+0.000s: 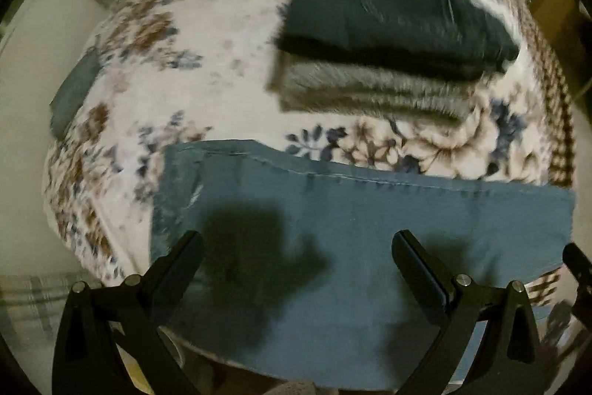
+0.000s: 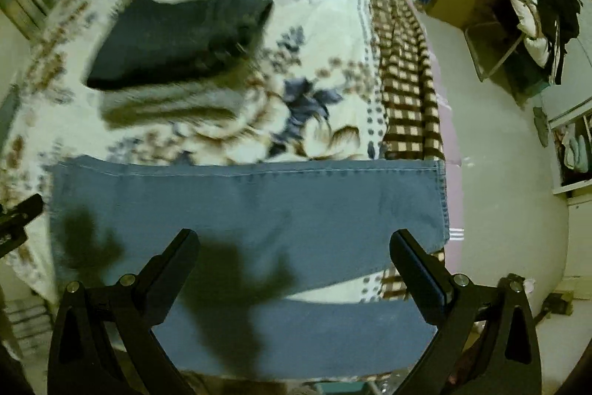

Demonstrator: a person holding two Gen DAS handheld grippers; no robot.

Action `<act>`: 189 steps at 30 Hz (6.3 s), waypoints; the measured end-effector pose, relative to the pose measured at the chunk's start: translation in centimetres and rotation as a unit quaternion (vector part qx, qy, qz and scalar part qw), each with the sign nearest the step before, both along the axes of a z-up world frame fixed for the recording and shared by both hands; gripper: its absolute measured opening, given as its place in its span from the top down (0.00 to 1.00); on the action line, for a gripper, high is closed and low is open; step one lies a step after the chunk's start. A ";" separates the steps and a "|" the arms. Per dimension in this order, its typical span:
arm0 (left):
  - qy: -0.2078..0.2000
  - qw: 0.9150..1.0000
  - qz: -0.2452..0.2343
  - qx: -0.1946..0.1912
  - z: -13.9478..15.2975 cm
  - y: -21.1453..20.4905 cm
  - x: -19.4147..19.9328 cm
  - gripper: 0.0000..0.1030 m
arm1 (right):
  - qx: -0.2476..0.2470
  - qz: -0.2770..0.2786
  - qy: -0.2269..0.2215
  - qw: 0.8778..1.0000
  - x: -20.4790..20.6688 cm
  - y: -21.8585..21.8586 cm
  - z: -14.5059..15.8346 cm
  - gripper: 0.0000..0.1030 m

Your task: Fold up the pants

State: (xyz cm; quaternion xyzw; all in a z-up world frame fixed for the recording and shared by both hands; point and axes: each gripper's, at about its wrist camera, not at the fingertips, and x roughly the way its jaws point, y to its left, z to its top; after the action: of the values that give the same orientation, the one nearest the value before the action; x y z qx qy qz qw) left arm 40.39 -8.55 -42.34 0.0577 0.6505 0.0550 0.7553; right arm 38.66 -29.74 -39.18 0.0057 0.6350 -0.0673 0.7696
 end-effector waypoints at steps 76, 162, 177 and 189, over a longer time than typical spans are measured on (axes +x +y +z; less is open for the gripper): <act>0.069 0.993 -0.008 -0.097 -10.9 4.5 -23.6 0.66 | 0.066 0.096 0.159 0.980 -26.8 7.0 -17.2 0.32; 0.050 0.991 -0.080 -0.090 -12.1 -13.5 -23.0 0.16 | 0.167 -0.359 -0.082 0.915 -40.0 -27.4 -17.5 0.26; 0.043 0.993 -0.054 -0.096 -13.8 -15.9 -20.5 0.16 | 0.126 -0.342 -0.015 0.931 -29.1 -30.4 -20.3 0.50; 0.034 0.989 -0.109 -0.091 -12.9 -19.8 -20.0 0.16 | 0.020 -0.278 -0.104 0.955 -27.5 -29.4 -16.0 0.84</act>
State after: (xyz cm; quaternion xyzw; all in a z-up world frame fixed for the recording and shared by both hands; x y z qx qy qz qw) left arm 20.36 -28.30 -55.24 0.0610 0.6683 -0.0896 0.7360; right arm 11.14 -59.19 -55.16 0.2042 0.5260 -0.2652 0.7818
